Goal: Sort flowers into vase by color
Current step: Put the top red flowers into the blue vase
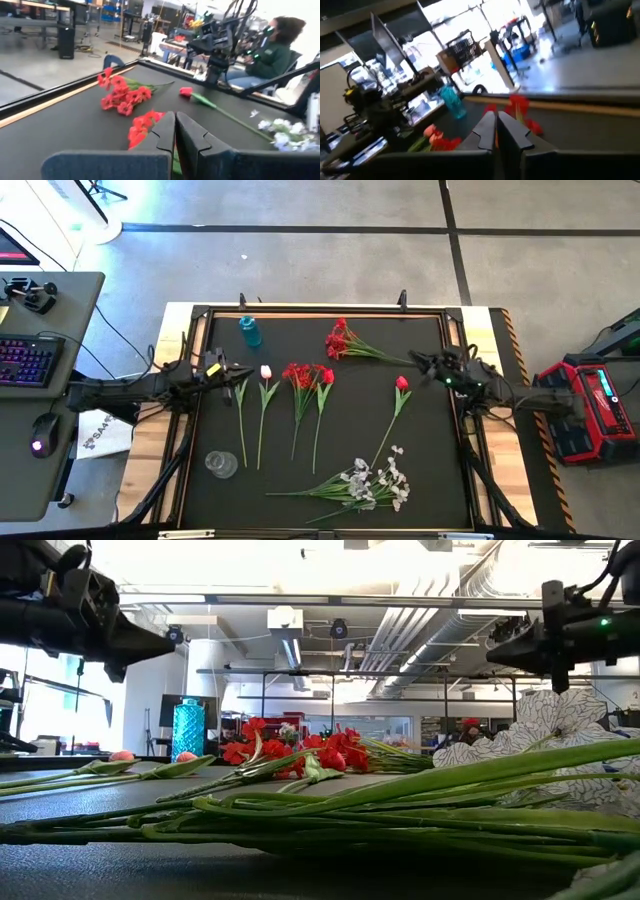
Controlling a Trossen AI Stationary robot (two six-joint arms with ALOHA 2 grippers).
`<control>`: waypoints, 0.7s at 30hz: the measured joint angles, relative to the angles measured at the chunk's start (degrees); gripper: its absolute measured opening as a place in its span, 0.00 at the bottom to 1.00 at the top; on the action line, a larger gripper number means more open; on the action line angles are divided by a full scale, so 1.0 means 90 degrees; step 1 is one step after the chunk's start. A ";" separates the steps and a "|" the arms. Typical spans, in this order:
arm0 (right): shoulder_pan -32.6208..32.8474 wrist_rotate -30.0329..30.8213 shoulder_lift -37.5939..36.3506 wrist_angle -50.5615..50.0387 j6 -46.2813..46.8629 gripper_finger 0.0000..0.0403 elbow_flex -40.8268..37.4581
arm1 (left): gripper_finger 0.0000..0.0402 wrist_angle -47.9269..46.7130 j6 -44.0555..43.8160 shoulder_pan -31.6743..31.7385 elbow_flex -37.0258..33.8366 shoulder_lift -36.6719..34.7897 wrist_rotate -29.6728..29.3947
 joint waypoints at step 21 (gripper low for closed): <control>-0.0499 -0.0017 0.5890 -0.1748 0.0442 0.47 0.3014 | 0.00 0.0670 0.0090 -0.0002 0.0000 0.0570 -0.2333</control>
